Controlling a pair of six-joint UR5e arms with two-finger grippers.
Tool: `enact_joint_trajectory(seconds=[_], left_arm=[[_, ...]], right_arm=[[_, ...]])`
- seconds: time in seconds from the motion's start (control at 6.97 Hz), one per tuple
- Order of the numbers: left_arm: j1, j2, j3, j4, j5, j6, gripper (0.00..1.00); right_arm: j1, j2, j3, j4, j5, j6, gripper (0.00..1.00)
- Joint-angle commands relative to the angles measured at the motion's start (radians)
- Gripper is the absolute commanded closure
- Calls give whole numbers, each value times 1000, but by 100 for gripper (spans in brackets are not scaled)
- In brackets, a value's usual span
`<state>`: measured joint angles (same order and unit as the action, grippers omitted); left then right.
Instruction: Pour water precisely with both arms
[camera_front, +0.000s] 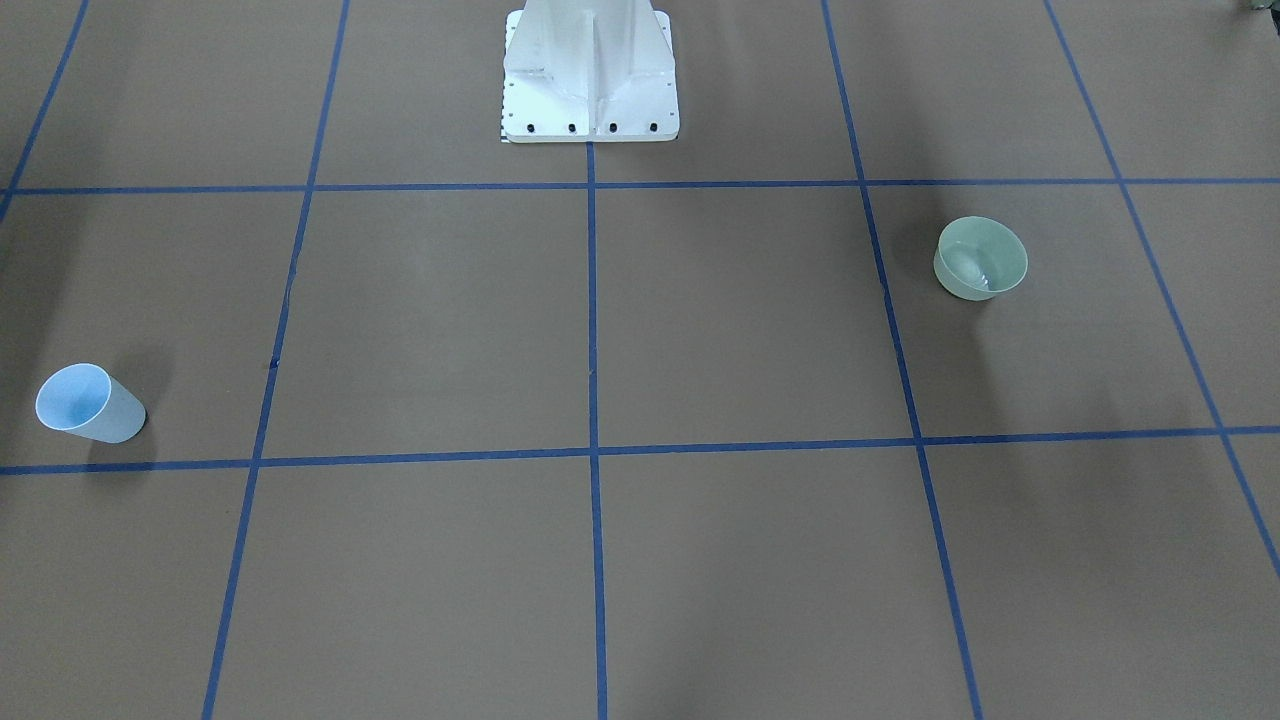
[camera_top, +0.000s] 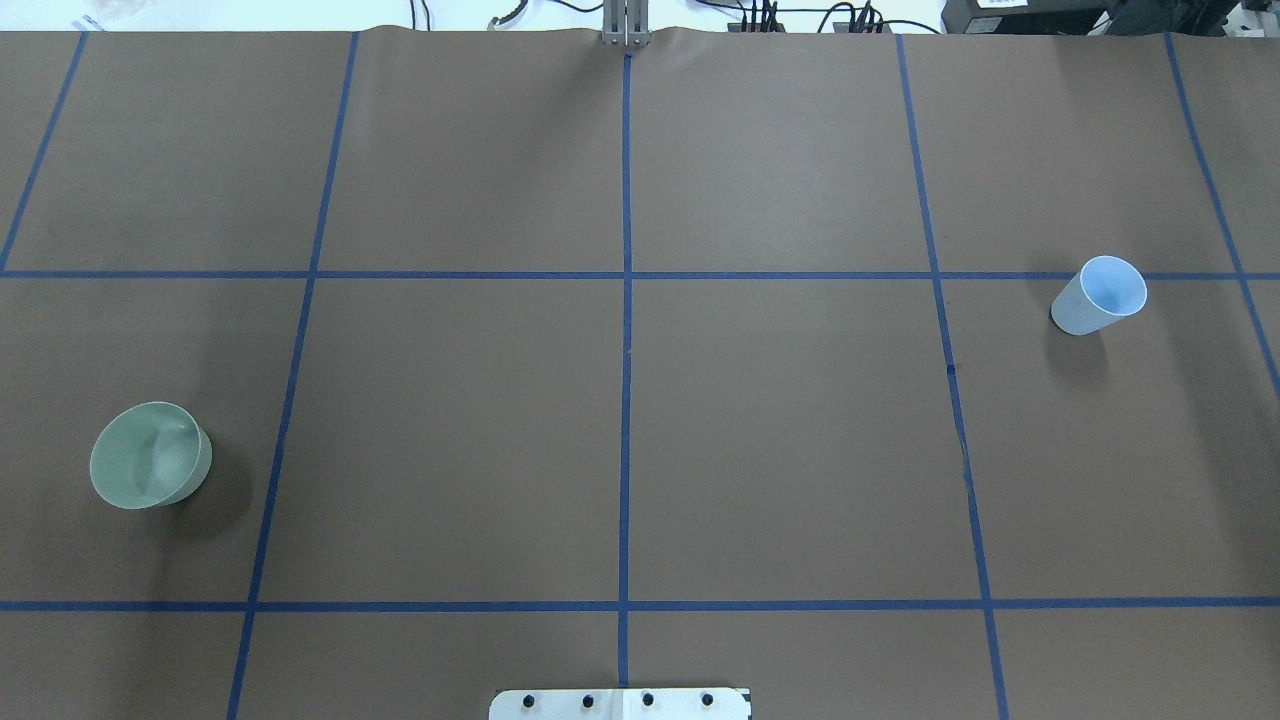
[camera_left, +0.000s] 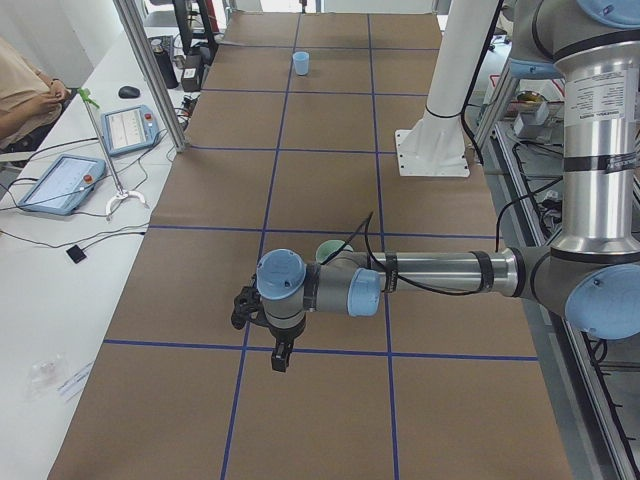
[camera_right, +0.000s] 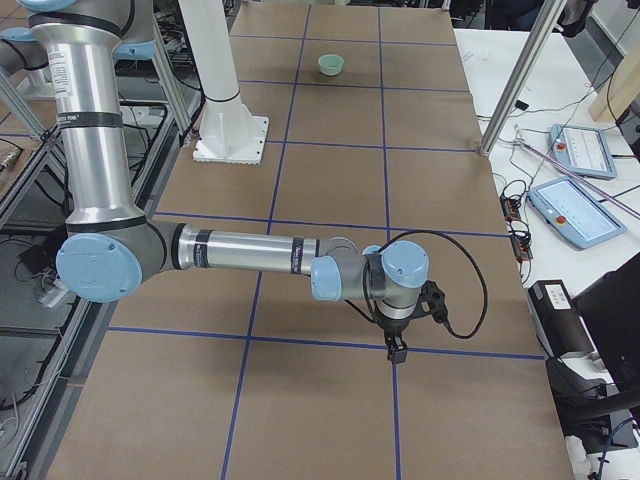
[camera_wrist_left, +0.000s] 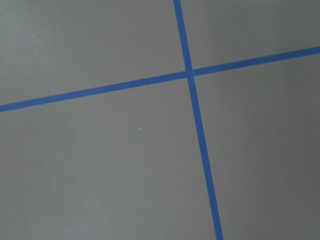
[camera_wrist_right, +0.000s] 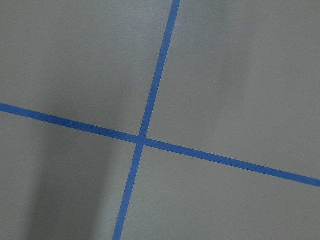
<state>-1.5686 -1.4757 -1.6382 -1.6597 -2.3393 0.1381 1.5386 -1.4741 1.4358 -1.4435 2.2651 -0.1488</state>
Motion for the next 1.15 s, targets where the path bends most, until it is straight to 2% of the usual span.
enact_joint_trajectory(seconds=[0.0, 0.72, 1.0], left_arm=[[1, 0, -12, -2, -14, 2, 0], [-1, -15, -43, -9, -37, -9, 0], [1, -41, -37, -98, -34, -9, 0]], right_arm=[[0, 0, 1, 0, 1, 0, 0], [0, 1, 12, 2, 2, 1, 0], [-2, 11, 47, 2, 19, 3, 0]])
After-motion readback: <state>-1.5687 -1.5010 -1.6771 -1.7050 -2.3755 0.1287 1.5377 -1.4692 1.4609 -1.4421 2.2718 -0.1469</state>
